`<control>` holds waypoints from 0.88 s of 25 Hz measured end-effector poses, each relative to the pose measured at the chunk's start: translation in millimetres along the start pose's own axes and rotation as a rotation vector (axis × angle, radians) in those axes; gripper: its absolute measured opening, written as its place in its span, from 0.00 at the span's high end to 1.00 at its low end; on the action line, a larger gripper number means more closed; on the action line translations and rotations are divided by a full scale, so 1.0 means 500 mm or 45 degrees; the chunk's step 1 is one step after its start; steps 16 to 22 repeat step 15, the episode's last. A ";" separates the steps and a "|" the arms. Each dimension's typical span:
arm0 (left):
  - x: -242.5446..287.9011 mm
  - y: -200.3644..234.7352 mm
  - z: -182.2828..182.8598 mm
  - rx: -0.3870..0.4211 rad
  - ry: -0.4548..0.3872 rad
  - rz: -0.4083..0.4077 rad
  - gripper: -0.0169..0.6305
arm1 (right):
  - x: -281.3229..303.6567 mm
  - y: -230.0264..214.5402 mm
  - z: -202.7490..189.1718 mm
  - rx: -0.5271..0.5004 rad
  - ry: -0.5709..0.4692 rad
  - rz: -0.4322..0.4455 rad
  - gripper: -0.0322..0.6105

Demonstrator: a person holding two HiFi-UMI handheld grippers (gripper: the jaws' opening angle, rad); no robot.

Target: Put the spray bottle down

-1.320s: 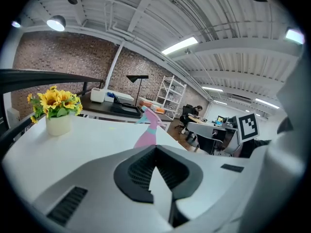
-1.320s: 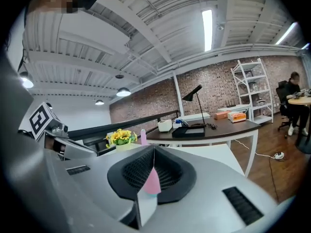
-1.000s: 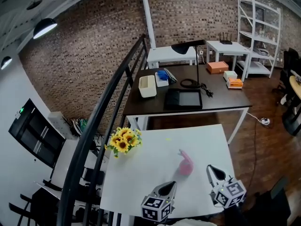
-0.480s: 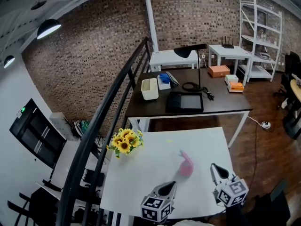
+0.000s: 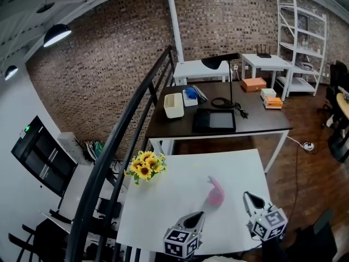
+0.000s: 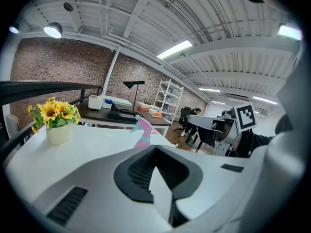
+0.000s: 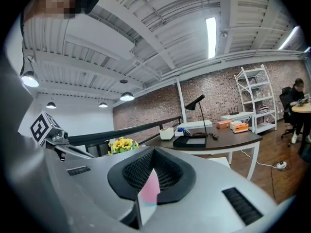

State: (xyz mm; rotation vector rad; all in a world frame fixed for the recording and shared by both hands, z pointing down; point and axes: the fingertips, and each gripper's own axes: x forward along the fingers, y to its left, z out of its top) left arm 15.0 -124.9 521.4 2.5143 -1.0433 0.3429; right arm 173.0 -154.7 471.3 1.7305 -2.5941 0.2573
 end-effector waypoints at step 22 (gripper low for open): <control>-0.001 0.009 0.000 -0.015 -0.004 0.010 0.96 | 0.005 0.000 -0.003 0.005 0.012 0.003 0.95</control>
